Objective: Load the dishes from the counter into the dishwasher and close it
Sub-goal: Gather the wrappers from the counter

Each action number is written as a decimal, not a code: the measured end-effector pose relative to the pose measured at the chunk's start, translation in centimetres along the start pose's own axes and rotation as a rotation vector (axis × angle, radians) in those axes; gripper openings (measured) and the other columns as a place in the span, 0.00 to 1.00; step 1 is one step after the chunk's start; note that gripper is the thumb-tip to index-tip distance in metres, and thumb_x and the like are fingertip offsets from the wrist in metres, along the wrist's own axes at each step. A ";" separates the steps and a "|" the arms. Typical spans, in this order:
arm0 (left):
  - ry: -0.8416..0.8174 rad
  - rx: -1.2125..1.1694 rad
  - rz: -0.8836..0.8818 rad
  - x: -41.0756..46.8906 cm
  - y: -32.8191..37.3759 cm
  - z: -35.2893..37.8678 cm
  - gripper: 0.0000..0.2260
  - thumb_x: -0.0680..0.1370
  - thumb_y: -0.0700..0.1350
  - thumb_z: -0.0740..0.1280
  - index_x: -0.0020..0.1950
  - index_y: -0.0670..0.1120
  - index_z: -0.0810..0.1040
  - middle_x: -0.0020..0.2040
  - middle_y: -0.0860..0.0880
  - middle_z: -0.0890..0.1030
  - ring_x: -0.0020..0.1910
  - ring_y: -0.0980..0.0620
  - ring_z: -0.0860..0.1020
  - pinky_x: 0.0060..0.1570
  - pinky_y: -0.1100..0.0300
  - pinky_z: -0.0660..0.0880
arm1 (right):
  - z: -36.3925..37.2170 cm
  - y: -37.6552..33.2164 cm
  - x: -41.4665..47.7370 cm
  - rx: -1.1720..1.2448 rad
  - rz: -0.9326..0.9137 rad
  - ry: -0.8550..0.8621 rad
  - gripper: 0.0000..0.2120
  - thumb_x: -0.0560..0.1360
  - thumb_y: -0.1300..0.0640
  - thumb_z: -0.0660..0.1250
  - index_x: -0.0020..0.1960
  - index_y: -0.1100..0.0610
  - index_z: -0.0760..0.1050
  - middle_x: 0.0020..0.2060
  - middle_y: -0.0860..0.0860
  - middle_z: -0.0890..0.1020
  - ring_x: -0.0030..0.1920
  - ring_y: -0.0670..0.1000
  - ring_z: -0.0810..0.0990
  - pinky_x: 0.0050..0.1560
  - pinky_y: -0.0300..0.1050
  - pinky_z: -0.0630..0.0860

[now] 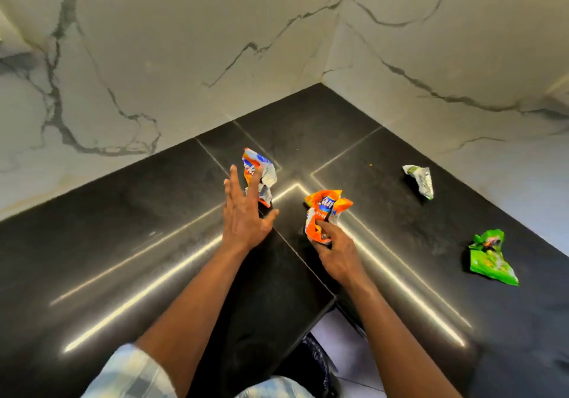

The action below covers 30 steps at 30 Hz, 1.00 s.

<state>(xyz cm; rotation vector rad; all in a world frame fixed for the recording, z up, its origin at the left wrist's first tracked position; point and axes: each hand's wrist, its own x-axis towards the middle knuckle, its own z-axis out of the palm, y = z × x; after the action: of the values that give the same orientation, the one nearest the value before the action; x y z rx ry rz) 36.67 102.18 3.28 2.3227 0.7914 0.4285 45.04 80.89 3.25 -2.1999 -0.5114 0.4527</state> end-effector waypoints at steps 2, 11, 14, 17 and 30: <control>-0.113 0.107 -0.002 3.2 -0.1 0.0 0.44 0.73 0.56 0.78 0.82 0.64 0.57 0.85 0.47 0.43 0.83 0.33 0.51 0.73 0.33 0.65 | 0.4 -0.1 -0.6 0.011 0.019 0.028 0.23 0.77 0.55 0.73 0.71 0.50 0.76 0.66 0.49 0.80 0.65 0.48 0.79 0.68 0.46 0.74; 0.067 -0.277 0.112 1.9 1.9 -1.2 0.09 0.75 0.50 0.72 0.54 0.53 0.82 0.42 0.53 0.84 0.41 0.50 0.82 0.41 0.57 0.74 | 0.9 -0.6 -4.6 0.455 0.146 0.257 0.17 0.78 0.52 0.73 0.60 0.34 0.75 0.57 0.44 0.84 0.53 0.44 0.83 0.59 0.44 0.78; -0.098 -0.481 0.202 -2.5 5.7 -0.7 0.13 0.73 0.54 0.67 0.56 0.55 0.82 0.43 0.64 0.83 0.43 0.68 0.81 0.42 0.73 0.72 | -0.6 -0.9 -6.6 0.576 0.147 0.344 0.15 0.79 0.52 0.71 0.64 0.41 0.77 0.56 0.46 0.84 0.57 0.49 0.84 0.62 0.55 0.79; -0.352 -0.483 0.398 -6.2 8.3 0.8 0.20 0.73 0.44 0.71 0.65 0.52 0.79 0.56 0.61 0.83 0.53 0.65 0.81 0.53 0.66 0.77 | -2.6 -0.8 -9.2 0.686 0.143 0.382 0.14 0.78 0.49 0.71 0.63 0.48 0.78 0.54 0.49 0.86 0.56 0.52 0.85 0.61 0.57 0.80; -0.448 -0.497 0.408 -11.5 16.5 10.7 0.20 0.70 0.46 0.75 0.61 0.56 0.80 0.47 0.57 0.86 0.45 0.62 0.84 0.45 0.51 0.81 | -15.1 3.9 -13.2 0.706 0.182 0.063 0.13 0.78 0.54 0.71 0.60 0.58 0.83 0.51 0.56 0.87 0.51 0.52 0.84 0.52 0.46 0.80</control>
<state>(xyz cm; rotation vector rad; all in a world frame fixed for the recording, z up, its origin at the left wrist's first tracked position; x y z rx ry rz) 40.07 79.69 5.16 1.9814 -0.0154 0.2241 41.83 62.42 11.29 -1.5722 -0.0838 0.5564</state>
